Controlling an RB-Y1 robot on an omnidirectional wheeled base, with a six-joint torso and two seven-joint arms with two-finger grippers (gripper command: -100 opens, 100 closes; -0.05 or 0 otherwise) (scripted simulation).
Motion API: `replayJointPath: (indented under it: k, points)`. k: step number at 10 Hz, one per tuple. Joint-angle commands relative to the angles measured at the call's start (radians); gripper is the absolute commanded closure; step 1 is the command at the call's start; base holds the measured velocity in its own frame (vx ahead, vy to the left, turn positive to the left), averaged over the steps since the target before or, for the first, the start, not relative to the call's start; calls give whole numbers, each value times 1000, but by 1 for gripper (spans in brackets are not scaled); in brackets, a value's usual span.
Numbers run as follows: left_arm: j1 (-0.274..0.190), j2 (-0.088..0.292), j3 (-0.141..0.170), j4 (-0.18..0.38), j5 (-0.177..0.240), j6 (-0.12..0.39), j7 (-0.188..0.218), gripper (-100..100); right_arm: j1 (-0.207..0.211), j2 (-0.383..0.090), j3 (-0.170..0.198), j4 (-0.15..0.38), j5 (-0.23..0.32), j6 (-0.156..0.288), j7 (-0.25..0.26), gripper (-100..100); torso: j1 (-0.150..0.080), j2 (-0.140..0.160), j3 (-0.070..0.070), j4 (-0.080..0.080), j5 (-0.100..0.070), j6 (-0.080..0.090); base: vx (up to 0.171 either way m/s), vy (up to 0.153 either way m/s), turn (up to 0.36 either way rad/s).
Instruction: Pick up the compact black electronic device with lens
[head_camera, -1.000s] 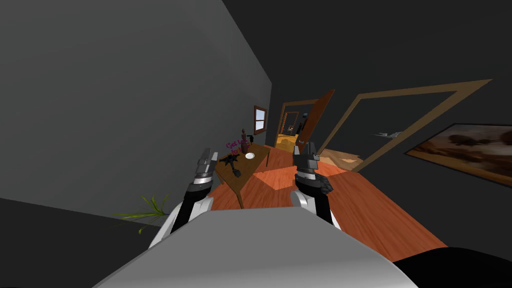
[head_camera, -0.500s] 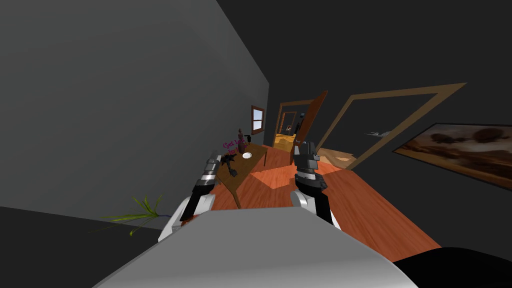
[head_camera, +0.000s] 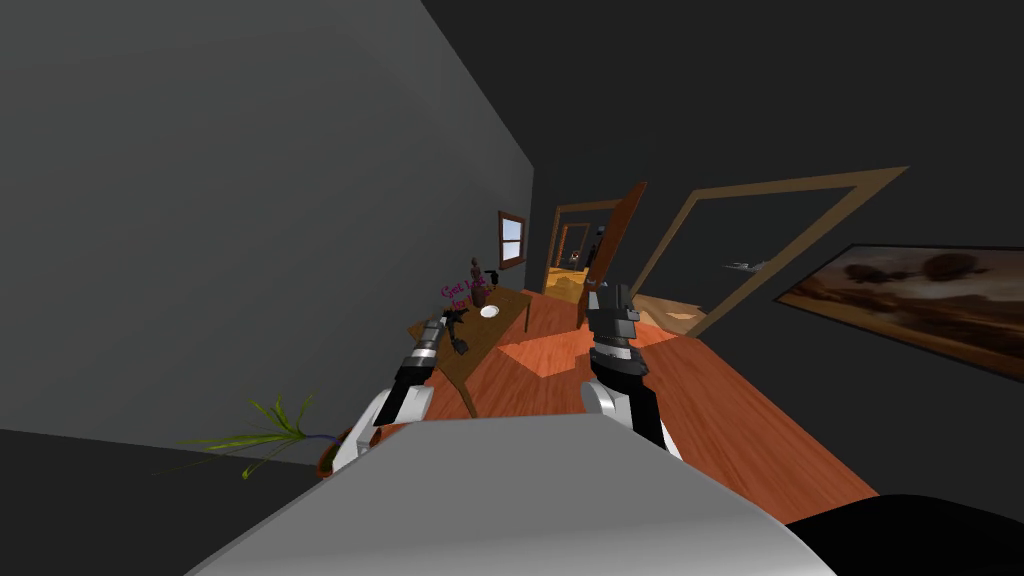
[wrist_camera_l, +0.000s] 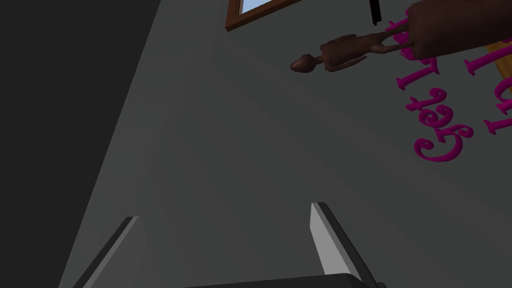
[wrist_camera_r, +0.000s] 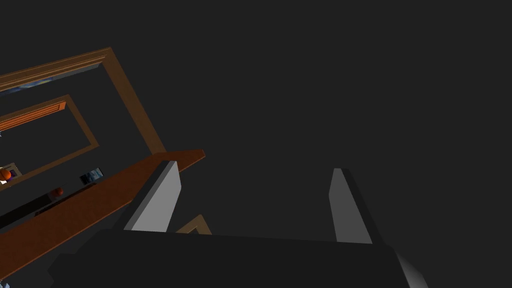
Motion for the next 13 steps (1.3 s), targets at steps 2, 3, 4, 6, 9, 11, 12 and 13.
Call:
replayJointPath:
  k: [2,3,4,6,9,11,12,13]
  points:
    - [-28,20,5,68,7,38,-15,-100,0,0,0,0,0,0,0,0,-1,0,0,0,0,0,-1,-76,-29]
    - [-52,35,7,107,12,75,-31,-100,0,0,0,0,0,0,0,0,-1,0,0,0,0,0,20,-71,-53]
    - [-52,35,7,121,12,75,-31,-100,0,0,0,0,0,0,0,0,-1,-1,0,0,0,0,16,-61,-17]
    - [-77,50,8,176,17,114,-47,-100,0,0,0,0,0,0,0,0,-2,-1,0,0,0,0,1,-97,-29]
    - [-129,81,11,263,27,194,-83,-100,0,0,0,0,0,0,0,0,-1,0,0,0,0,0,10,-80,-37]
    - [-157,96,13,321,32,236,-101,-100,0,0,0,0,0,0,0,0,-1,0,0,0,0,0,11,-84,-33]
    - [-157,96,13,352,32,236,-101,-100,0,0,0,0,0,0,0,0,-2,-1,0,0,0,0,17,-77,-21]
    - [-184,111,14,393,38,278,-120,-100,0,0,0,0,0,0,0,0,-1,-1,0,0,0,0,6,-92,-49]
